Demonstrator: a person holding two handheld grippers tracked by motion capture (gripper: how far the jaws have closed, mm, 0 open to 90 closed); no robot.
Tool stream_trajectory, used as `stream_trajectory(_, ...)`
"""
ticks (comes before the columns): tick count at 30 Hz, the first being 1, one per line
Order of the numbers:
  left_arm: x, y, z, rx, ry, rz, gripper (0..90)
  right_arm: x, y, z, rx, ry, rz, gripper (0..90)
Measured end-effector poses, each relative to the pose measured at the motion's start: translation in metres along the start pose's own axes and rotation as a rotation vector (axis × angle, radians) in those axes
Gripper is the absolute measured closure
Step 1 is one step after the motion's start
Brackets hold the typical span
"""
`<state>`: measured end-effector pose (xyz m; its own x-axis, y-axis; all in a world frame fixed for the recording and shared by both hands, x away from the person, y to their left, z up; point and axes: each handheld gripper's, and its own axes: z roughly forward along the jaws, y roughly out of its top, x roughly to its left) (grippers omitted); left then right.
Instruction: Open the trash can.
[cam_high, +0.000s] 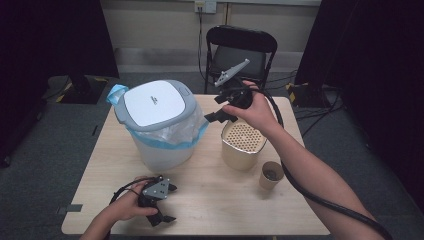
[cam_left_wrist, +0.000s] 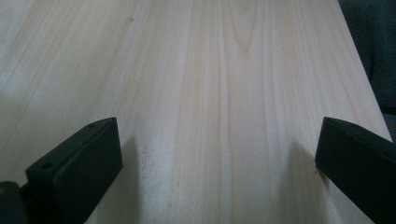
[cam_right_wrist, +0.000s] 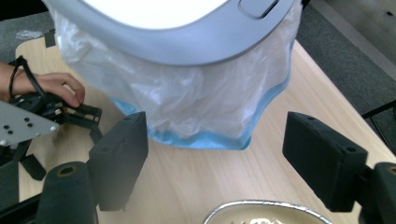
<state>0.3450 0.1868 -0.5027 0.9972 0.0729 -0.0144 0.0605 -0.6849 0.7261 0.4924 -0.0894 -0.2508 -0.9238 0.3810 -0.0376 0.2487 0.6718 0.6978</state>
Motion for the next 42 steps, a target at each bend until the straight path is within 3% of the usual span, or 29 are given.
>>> stream_trajectory(2, 0.001, 0.000, -0.001, 0.011, 0.000, 0.015, 0.0, -0.005, 0.005, 0.000, -0.010, -0.006, 0.002, 22.1)
stream_trajectory(3, 0.000, 0.000, 0.000, 0.000, 0.000, 0.001, 0.0, -0.006, 0.006, -0.001, -0.007, -0.007, 0.005, 22.1)
stream_trajectory(17, 0.001, 0.000, 0.000, 0.012, -0.012, 0.003, 0.0, -0.020, 0.028, 0.003, -0.010, -0.026, 0.017, 22.1)
stream_trajectory(23, 0.000, 0.000, 0.000, 0.010, -0.012, 0.002, 0.0, -0.028, 0.036, 0.007, -0.026, -0.030, 0.033, 22.1)
stream_trajectory(28, 0.000, 0.000, 0.000, 0.010, -0.012, 0.002, 0.0, -0.034, 0.043, 0.016, -0.008, -0.031, 0.037, 22.4)
stream_trajectory(31, -0.001, 0.000, 0.001, -0.001, -0.012, -0.013, 0.0, -0.037, 0.048, 0.021, -0.003, -0.039, 0.042, 24.0)
stream_trajectory(34, -0.001, 0.000, 0.001, 0.000, -0.012, -0.013, 0.0, -0.038, 0.050, 0.023, -0.006, -0.038, 0.047, 25.4)
stream_trajectory(35, 0.001, 0.000, 0.000, 0.012, -0.012, 0.005, 0.0, -0.040, 0.051, 0.024, -0.007, -0.041, 0.048, 25.4)
stream_trajectory(36, -0.001, 0.000, 0.001, -0.001, -0.012, -0.014, 0.0, -0.041, 0.053, 0.026, -0.008, -0.044, 0.045, 27.8)
stream_trajectory(38, 0.001, 0.000, 0.000, 0.012, -0.012, 0.004, 0.0, -0.043, 0.054, 0.029, 0.002, -0.048, 0.050, 28.3)
stream_trajectory(42, 0.000, 0.000, 0.000, 0.002, -0.013, -0.007, 0.0, -0.045, 0.056, 0.031, 0.007, -0.050, 0.053, 31.2)
